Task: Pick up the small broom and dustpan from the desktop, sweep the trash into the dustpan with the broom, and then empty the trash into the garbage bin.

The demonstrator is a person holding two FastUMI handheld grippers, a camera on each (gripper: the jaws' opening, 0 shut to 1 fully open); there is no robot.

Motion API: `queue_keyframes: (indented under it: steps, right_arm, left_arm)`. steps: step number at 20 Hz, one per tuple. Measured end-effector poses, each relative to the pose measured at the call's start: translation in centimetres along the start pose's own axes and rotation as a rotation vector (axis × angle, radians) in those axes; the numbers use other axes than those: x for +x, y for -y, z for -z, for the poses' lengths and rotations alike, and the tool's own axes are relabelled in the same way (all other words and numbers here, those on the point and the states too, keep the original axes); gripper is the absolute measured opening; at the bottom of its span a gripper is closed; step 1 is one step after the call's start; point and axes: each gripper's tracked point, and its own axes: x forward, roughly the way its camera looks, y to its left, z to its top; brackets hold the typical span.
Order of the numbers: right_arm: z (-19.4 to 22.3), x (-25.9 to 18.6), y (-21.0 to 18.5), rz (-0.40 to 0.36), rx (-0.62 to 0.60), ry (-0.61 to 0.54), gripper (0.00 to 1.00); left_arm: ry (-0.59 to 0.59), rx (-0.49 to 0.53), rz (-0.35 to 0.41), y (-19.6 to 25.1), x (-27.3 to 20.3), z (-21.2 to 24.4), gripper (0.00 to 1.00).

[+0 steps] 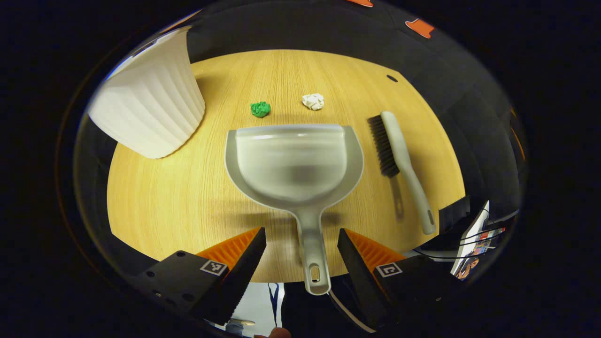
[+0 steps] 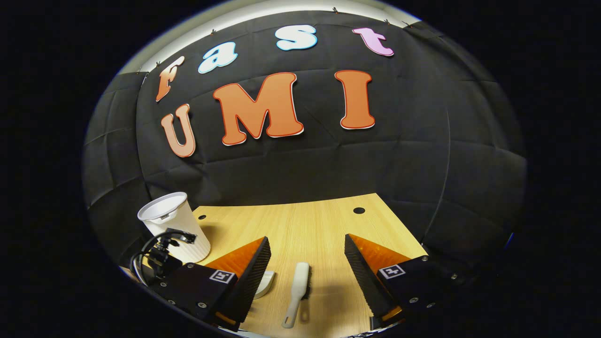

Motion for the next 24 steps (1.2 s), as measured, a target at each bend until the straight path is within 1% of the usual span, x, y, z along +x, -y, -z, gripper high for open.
queue_keyframes:
  steps: [3, 5, 8, 11, 13, 14, 15, 17, 18, 19, 20, 22, 23, 24]
  right_arm:
    - [0.8, 0.2, 0.9, -0.001, -0.001, -0.029, 0.95]
    - [1.1, 0.3, 1.2, 0.0, -0.005, -0.044, 0.95]
    - [1.8, 0.8, 1.6, -0.002, 0.007, -0.07, 0.95]
    - [2.0, 1.0, 1.3, -0.011, 0.005, -0.078, 0.95]
    - [1.9, 1.1, 1.3, -0.01, -0.006, -0.08, 0.95]
    - [2.0, 1.2, 1.1, -0.011, -0.003, -0.085, 0.95]
    - [2.3, 1.2, 1.1, -0.011, 0.001, -0.094, 0.95]
    - [2.8, 1.5, 1.1, -0.009, 0.003, -0.114, 0.95]
    - [3.1, 1.6, 1.0, -0.011, 0.002, -0.123, 0.95]
    - [3.3, 1.7, 1.0, -0.009, 0.0, -0.133, 0.95]
    - [3.6, 1.8, 0.9, -0.009, -0.003, -0.144, 0.95]
    - [4.3, 1.9, 0.9, -0.007, -0.006, -0.169, 0.95]
    - [4.8, 1.9, 0.8, -0.007, -0.001, -0.184, 0.95]
    - [5.2, 2.0, 0.7, -0.007, 0.003, -0.199, 0.95]
  left_arm:
    - [-0.093, -0.044, -0.006, -0.2, 2.5, 0.1, 0.99]
    - [-0.136, -0.05, -0.015, -0.1, 2.1, 0.3, 0.99]
    - [-0.165, -0.035, -0.011, 0.0, 2.4, 0.4, 0.99]
    - [-0.176, -0.018, -0.029, -0.3, 2.6, 0.4, 0.99]
    - [-0.171, -0.019, -0.033, -0.4, 2.7, 0.4, 0.95]
    - [-0.183, -0.018, -0.037, -0.4, 2.6, 0.6, 0.9]
    - [-0.185, -0.021, -0.032, -0.3, 2.4, 0.6, 0.87]
    - [-0.181, -0.037, -0.021, 0.1, 2.5, 0.5, 0.76]
    - [-0.186, -0.039, -0.019, 0.2, 2.5, 0.7, 0.64]
    - [-0.182, -0.047, -0.009, 0.4, 2.5, 0.5, 0.61]
    - [-0.181, -0.053, 0.002, 0.6, 2.6, 0.5, 0.5]
    - [-0.18, -0.06, 0.008, 0.7, 2.4, 0.5, 0.41]
    - [-0.169, -0.064, 0.013, 0.7, 2.5, 0.4, 0.4]
    - [-0.158, -0.063, 0.017, 0.7, 2.6, 0.3, 0.37]
